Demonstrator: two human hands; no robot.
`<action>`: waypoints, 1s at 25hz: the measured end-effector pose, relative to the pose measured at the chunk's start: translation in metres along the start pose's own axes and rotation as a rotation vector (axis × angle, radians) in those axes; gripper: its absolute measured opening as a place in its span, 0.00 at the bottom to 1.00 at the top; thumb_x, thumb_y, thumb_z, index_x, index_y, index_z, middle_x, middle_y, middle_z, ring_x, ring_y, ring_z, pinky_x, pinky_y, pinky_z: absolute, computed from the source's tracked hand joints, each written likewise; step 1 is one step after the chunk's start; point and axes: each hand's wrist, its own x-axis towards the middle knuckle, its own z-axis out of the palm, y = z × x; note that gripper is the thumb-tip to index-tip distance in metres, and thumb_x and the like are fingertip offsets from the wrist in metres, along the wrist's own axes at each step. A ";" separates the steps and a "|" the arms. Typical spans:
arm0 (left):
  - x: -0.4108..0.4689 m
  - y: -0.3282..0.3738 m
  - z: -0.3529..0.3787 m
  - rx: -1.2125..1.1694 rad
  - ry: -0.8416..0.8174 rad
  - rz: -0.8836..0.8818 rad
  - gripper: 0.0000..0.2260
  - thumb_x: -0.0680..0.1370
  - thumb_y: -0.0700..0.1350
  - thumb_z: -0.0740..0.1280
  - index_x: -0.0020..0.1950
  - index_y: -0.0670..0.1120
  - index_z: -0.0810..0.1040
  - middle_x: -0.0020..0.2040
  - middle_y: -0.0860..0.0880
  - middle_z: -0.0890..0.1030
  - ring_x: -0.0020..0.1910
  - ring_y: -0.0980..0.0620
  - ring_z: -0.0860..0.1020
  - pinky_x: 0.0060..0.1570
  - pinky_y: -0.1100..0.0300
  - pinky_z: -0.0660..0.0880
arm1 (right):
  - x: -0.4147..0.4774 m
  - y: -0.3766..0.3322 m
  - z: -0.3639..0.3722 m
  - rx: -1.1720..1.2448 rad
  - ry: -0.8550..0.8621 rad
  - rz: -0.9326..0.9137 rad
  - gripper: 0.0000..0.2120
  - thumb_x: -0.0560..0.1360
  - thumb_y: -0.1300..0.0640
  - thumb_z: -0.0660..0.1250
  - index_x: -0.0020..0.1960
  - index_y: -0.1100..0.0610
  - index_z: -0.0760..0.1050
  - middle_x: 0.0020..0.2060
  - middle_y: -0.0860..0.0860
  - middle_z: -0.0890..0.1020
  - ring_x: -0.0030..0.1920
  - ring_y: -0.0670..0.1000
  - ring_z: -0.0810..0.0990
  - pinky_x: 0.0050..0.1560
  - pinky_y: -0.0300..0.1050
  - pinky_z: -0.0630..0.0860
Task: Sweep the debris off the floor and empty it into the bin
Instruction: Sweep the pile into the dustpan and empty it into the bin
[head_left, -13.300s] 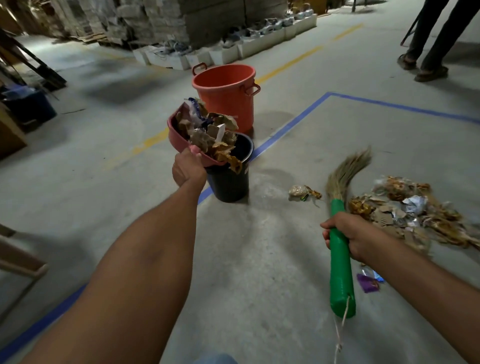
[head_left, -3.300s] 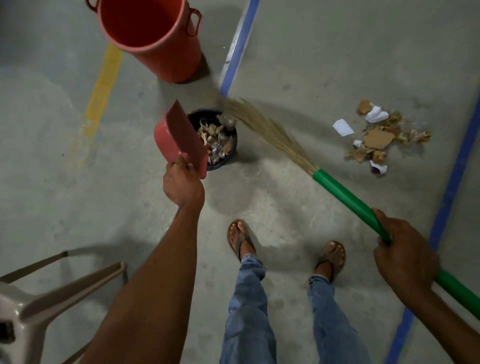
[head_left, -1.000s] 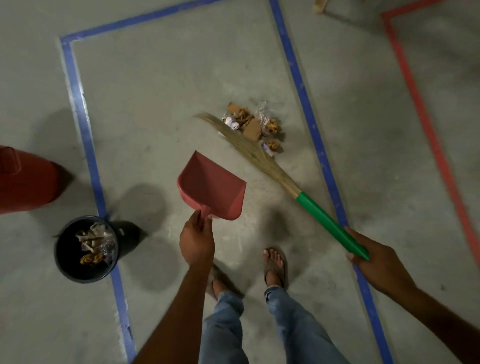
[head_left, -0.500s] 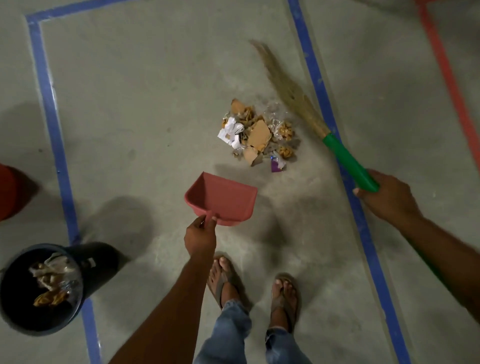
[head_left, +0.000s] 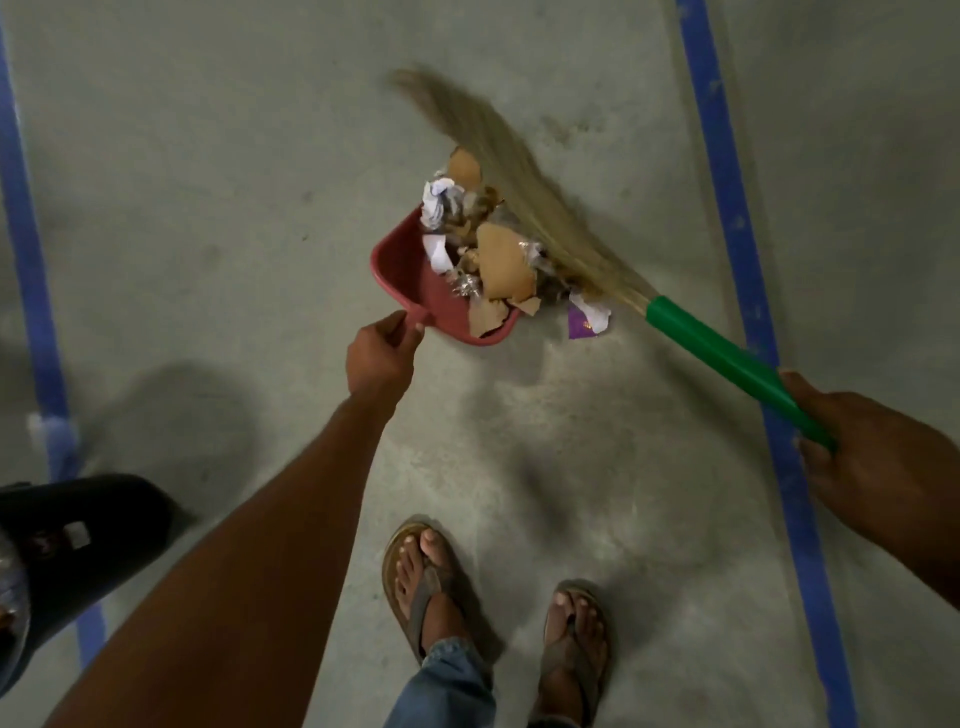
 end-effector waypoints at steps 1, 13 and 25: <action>0.003 0.003 0.003 0.019 -0.009 0.023 0.15 0.81 0.55 0.69 0.62 0.47 0.84 0.44 0.52 0.83 0.45 0.51 0.81 0.44 0.57 0.76 | -0.006 -0.004 0.000 -0.010 0.003 -0.026 0.36 0.73 0.59 0.70 0.79 0.47 0.62 0.50 0.56 0.80 0.39 0.59 0.80 0.36 0.52 0.79; -0.028 0.002 0.027 -0.224 -0.048 -0.089 0.17 0.80 0.58 0.69 0.63 0.49 0.83 0.38 0.52 0.80 0.33 0.53 0.76 0.37 0.52 0.76 | -0.095 -0.041 -0.001 0.047 0.142 -0.249 0.24 0.75 0.63 0.66 0.71 0.62 0.73 0.41 0.57 0.84 0.27 0.50 0.75 0.27 0.43 0.76; -0.177 0.057 -0.108 -0.550 0.073 -0.146 0.21 0.81 0.55 0.69 0.72 0.50 0.78 0.49 0.54 0.85 0.34 0.63 0.76 0.37 0.61 0.76 | -0.219 -0.088 -0.149 0.089 0.121 -0.183 0.26 0.74 0.59 0.66 0.73 0.56 0.74 0.48 0.53 0.85 0.35 0.54 0.81 0.32 0.46 0.79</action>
